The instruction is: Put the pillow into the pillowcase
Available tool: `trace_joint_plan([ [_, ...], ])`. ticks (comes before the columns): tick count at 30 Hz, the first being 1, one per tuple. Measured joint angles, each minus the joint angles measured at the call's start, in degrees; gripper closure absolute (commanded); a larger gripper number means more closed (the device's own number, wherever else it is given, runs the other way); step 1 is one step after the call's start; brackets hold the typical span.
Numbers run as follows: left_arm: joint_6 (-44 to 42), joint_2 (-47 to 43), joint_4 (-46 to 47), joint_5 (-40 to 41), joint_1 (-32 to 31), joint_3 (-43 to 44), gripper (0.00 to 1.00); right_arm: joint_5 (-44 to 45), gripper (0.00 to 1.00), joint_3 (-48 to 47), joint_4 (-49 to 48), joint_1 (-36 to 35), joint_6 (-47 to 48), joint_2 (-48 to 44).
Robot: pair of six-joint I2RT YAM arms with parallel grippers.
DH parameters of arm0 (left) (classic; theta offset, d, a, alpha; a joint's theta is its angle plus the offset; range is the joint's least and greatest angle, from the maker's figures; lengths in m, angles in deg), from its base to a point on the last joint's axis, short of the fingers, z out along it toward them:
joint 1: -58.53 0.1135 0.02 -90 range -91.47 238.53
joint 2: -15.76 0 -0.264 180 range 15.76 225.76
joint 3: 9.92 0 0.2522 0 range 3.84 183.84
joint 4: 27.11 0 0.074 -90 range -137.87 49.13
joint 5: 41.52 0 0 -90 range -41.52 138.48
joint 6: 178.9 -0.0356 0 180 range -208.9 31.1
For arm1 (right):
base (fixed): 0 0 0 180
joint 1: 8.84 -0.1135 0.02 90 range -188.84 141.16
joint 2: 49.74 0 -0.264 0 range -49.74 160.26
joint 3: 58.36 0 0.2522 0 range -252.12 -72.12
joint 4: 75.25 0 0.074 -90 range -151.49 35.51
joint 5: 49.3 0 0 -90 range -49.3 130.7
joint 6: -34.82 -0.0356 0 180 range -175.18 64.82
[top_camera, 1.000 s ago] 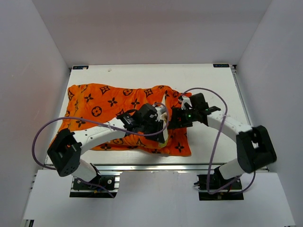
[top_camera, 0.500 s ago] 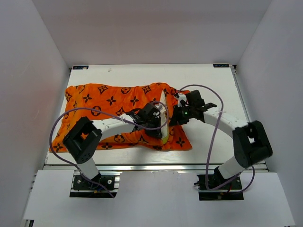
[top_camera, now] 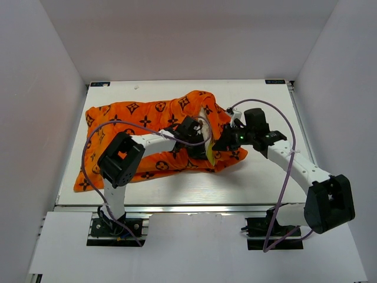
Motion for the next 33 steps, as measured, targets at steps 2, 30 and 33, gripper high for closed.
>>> trace_joint_plan([
  [2,2.1,-0.2,1.8,-2.5,1.5,-1.2,0.8,-1.1,1.0,-0.3,-1.2,0.0,-2.3,-0.2],
  [30,34.8,-0.8,-7.3,2.4,10.1,4.0,0.97,-19.4,1.0,-9.1,9.8,1.4,10.8,-1.0],
  [33,35.5,2.3,-13.2,3.2,10.1,9.4,0.97,-20.2,1.0,-9.2,6.4,1.4,8.1,-1.0],
])
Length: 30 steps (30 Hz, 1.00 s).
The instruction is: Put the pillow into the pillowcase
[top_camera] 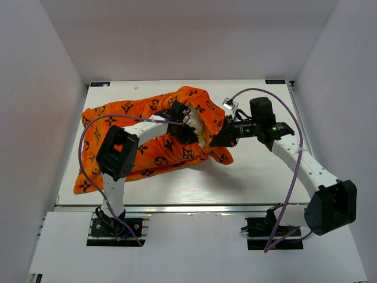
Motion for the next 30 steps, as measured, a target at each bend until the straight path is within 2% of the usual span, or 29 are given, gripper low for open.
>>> trace_joint_plan([
  [3,-0.4,2.0,-3.1,0.1,0.0,3.1,0.96,0.0,1.0,0.0,-4.4,0.1,-4.1,0.3],
  [7,-3.8,2.2,-2.7,0.9,-0.7,3.4,0.84,-0.8,1.0,0.0,-9.9,0.1,-8.4,3.3],
  [8,-5.1,1.7,-0.8,0.9,-0.9,2.2,0.71,-1.5,1.0,-0.2,-10.8,0.1,-9.0,4.6],
  [10,-7.8,-1.0,6.4,-0.5,-1.1,-3.8,0.57,-3.5,0.98,-1.7,-12.0,0.0,-10.0,8.7],
  [11,-9.0,-3.1,10.0,-1.4,-1.1,-7.2,0.41,-4.3,0.95,-2.5,-12.8,-0.1,-10.4,10.7],
  [12,-10.3,-5.2,12.9,-2.1,-1.1,-10.2,0.33,-5.2,0.93,-3.3,-13.6,-0.2,-10.7,12.7],
  [14,-12.8,-11.3,16.1,-2.6,-1.0,-15.0,0.11,-6.5,0.9,-4.5,-13.5,-0.3,-10.0,15.3],
  [15,-14.1,-14.7,15.9,-2.0,-0.8,-16.6,0.04,-7.0,0.9,-5.3,-12.6,-0.3,-9.0,16.4],
  [19,-18.7,-29.6,10.0,4.9,1.8,-18.2,0.02,-8.3,0.88,-8.7,-8.2,0.2,-3.2,18.5],
  [21,-21.4,-36.8,7.1,10.1,3.4,-17.4,0.02,-7.9,0.83,-9.2,-4.9,0.8,0.7,18.5],
  [22,-22.5,-39.8,5.8,12.5,4.1,-16.9,0.02,-7.1,0.72,-9.5,-3.0,1.3,2.7,18.5],
  [25,-26.2,-47.8,3.5,17.9,4.9,-15.4,0.02,-1.3,0.55,-9.9,4.6,2.4,10.6,18.9],
  [27,-28.1,-50.2,3.0,18.9,4.9,-15.3,0.02,3.4,0.47,-10.7,9.6,3.0,15.8,20.3],
  [29,-29.6,-49.9,2.9,18.6,4.9,-15.3,0.02,8.7,0.3,-10.8,13.9,3.2,19.8,21.4],
  [30,-30.1,-49.0,3.0,17.9,4.9,-15.3,0.02,11.1,0.12,-10.6,15.9,3.3,21.3,21.6],
])
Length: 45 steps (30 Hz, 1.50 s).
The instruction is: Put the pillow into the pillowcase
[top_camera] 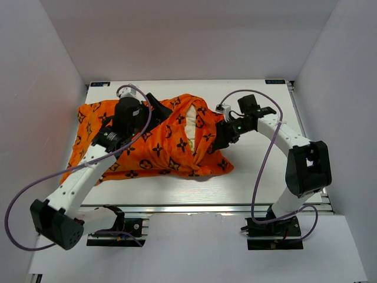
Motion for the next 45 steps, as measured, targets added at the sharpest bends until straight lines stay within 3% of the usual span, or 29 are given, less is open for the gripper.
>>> trace_joint_plan([
  [5,-1.8,9.7,4.3,-7.4,0.0,-1.5,0.08,10.2,0.11,1.8,2.1,0.9,6.3,-4.6],
  [9,-2.8,16.3,8.2,-12.8,0.0,-1.5,0.14,16.6,0.11,8.1,-7.8,1.5,7.8,-18.0],
  [12,-3.3,21.0,10.8,-16.3,-0.1,-0.1,0.16,17.2,0.23,11.6,-14.5,1.6,7.4,-25.6],
  [18,-3.3,32.7,14.8,-20.0,-1.4,7.5,0.24,15.3,0.26,11.7,-21.9,1.8,3.1,-22.6],
  [23,-4.9,42.0,11.0,-18.6,-4.1,17.1,0.29,17.0,0.24,11.7,-22.8,1.8,0.9,-17.9],
  [27,-6.8,47.0,7.9,-16.7,-5.3,20.7,0.53,18.1,0.24,11.2,-23.8,1.9,0.0,-16.7],
  [31,-8.4,49.6,5.8,-16.0,-5.2,20.8,0.98,18.2,0.24,9.9,-25.4,2.5,-0.7,-15.9],
  [38,-10.0,46.8,3.4,-16.2,-4.9,21.9,1.0,18.3,0.24,9.7,-26.4,3.0,-1.4,-15.7],
  [45,-16.7,38.0,-8.5,-9.9,-4.8,32.7,1.0,18.9,0.24,8.8,-27.1,3.0,-2.4,-14.2],
])
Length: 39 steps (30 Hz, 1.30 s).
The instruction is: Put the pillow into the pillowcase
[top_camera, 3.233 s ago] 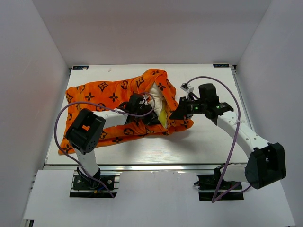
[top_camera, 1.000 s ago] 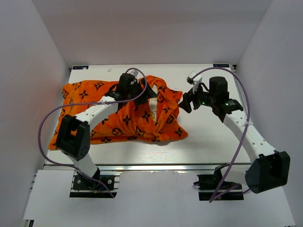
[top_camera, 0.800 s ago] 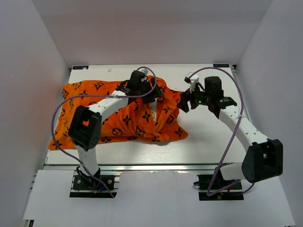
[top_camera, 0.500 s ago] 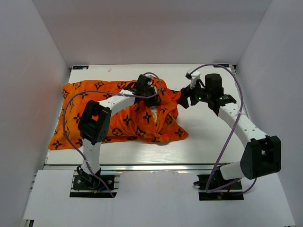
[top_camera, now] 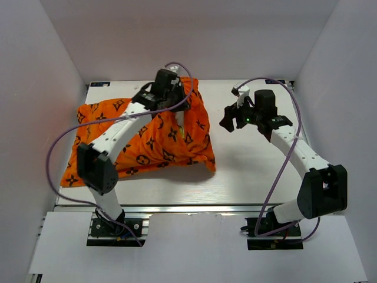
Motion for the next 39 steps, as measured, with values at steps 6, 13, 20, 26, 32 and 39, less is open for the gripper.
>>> trace_joint_plan([
  [6,-4.0,-19.2,-2.1,8.2,0.7,-8.5,1.0,0.1,0.14,-1.7,0.0,0.0,-1.7,2.0],
  [13,-1.6,-20.7,9.5,-4.6,2.6,-33.0,0.79,-2.9,0.11,-6.1,0.2,-0.2,-4.3,4.1],
  [20,0.1,-14.2,12.8,-9.5,3.0,-33.6,0.33,-5.9,0.15,-10.6,0.3,-2.6,-8.7,3.9],
  [26,-3.1,-17.9,12.1,-8.5,3.8,-24.3,0.3,-7.1,0.21,-9.7,1.9,-7.8,-15.5,3.6],
  [32,-7.0,-25.4,6.4,-1.8,4.1,-22.6,0.76,-3.1,0.2,-7.0,4.5,-16.1,-24.2,3.9],
  [39,-8.0,-31.5,5.4,3.2,4.1,-37.7,0.83,6.9,0.22,-7.4,4.9,-23.4,-31.8,8.1],
])
